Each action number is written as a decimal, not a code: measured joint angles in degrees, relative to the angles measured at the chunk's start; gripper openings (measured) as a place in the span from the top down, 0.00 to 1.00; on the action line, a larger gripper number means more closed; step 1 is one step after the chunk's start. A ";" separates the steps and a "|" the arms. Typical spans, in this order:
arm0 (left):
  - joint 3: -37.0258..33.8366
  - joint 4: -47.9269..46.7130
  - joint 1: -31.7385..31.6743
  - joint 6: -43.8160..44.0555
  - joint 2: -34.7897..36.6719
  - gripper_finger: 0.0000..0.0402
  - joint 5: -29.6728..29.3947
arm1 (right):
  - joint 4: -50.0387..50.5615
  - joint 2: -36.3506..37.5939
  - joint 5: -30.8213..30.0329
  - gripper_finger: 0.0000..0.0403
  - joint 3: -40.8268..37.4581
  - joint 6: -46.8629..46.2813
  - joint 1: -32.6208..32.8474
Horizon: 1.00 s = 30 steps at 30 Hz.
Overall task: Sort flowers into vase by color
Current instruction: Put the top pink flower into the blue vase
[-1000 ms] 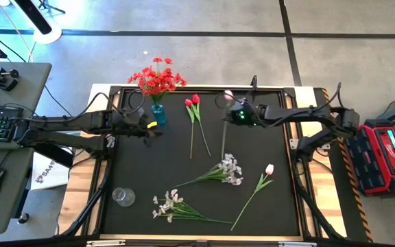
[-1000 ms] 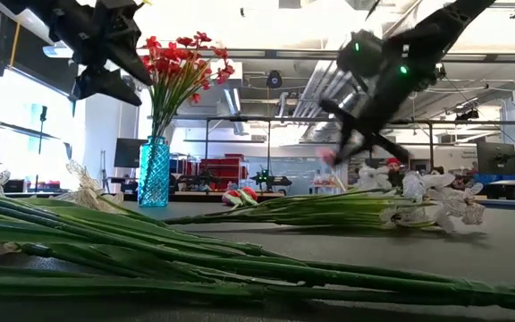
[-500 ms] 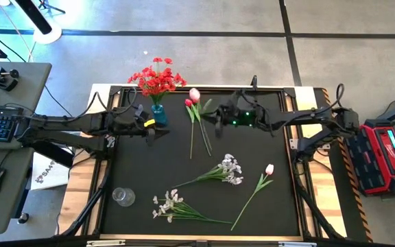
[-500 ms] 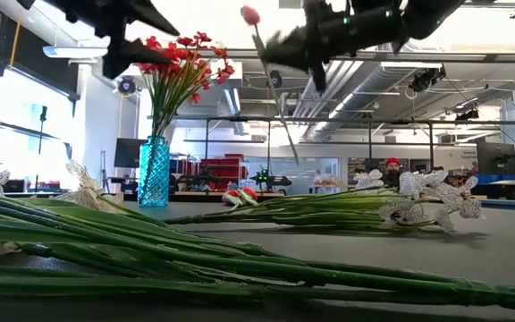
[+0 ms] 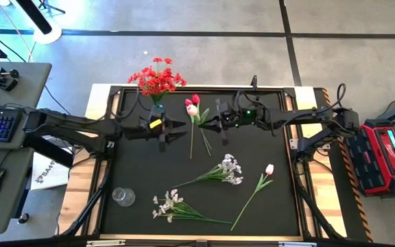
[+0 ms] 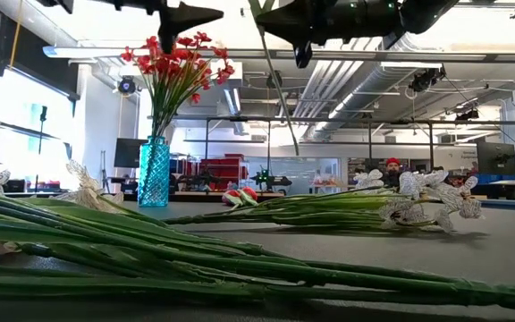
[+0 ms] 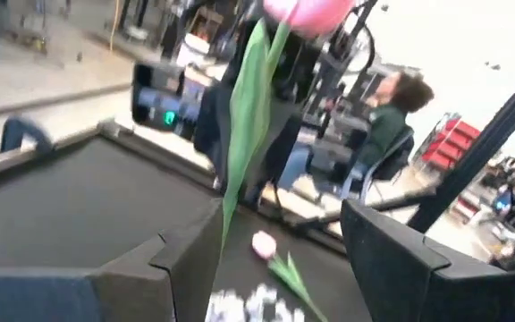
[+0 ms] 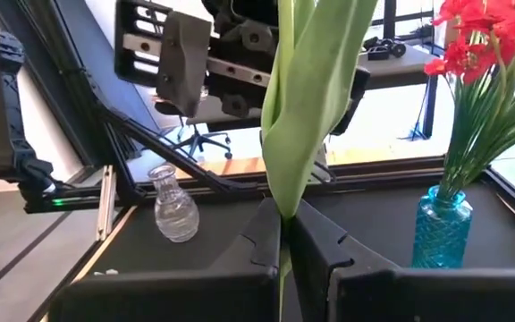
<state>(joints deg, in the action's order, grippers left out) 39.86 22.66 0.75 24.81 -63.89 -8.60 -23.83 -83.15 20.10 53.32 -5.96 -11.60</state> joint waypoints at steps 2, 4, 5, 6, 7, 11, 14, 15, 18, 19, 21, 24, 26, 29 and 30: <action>0.00 3.41 -0.02 -0.10 -2.23 0.47 -1.09 | 0.04 0.00 0.10 1.00 0.00 0.00 0.18; 0.00 5.81 -0.02 -0.08 -4.31 0.47 -1.81 | 0.00 0.00 0.14 1.00 0.00 0.04 0.37; 0.00 6.69 -0.02 -0.08 -5.20 0.47 -2.15 | 0.01 0.00 0.16 1.00 0.00 0.35 0.39; 0.00 7.87 -0.02 -0.12 -6.18 0.47 -2.28 | 0.02 0.00 0.22 1.00 0.00 0.44 0.47; 0.18 8.90 -0.04 -0.54 -7.15 0.47 -2.31 | 0.03 0.00 0.33 1.00 0.00 0.44 0.50; 4.34 8.68 -0.02 -3.98 -11.42 0.47 -2.66 | 0.06 0.00 1.49 1.00 0.00 0.44 0.50; 7.60 8.04 -0.02 -7.13 -13.83 0.47 -3.91 | 0.49 0.00 2.73 1.00 0.00 0.45 0.50; 8.46 7.95 -0.02 -7.80 -14.49 0.48 -4.52 | 0.78 0.00 2.85 1.00 0.00 0.44 0.50; 10.36 5.79 -0.02 -9.53 -15.11 0.52 -5.51 | 0.95 0.00 2.88 1.00 0.00 0.20 0.50; 10.77 4.89 -0.02 -9.96 -15.01 0.54 -5.53 | 0.85 0.00 2.88 1.00 0.00 0.17 0.50; 11.04 2.76 -0.02 -10.17 -14.49 0.60 -5.72 | 0.87 0.00 2.88 1.00 0.00 0.14 0.50; 11.04 0.88 -0.02 -10.00 -13.81 0.69 -5.73 | 0.71 0.00 2.85 1.00 0.00 -0.75 0.50; 11.04 0.96 -0.02 -9.94 -13.66 0.75 -5.71 | 0.67 0.00 2.65 1.00 0.00 -1.07 0.50; 11.04 0.63 0.04 -9.87 -13.66 0.82 -5.63 | 0.57 0.00 2.40 1.00 0.00 -2.66 0.50; 11.04 0.29 0.04 -9.25 -13.66 0.85 -5.62 | 0.47 0.00 2.41 1.00 0.00 -3.07 0.50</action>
<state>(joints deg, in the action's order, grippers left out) 50.89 22.95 0.80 15.57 -77.56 -14.22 -23.36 -83.15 22.51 53.32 -9.02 -11.09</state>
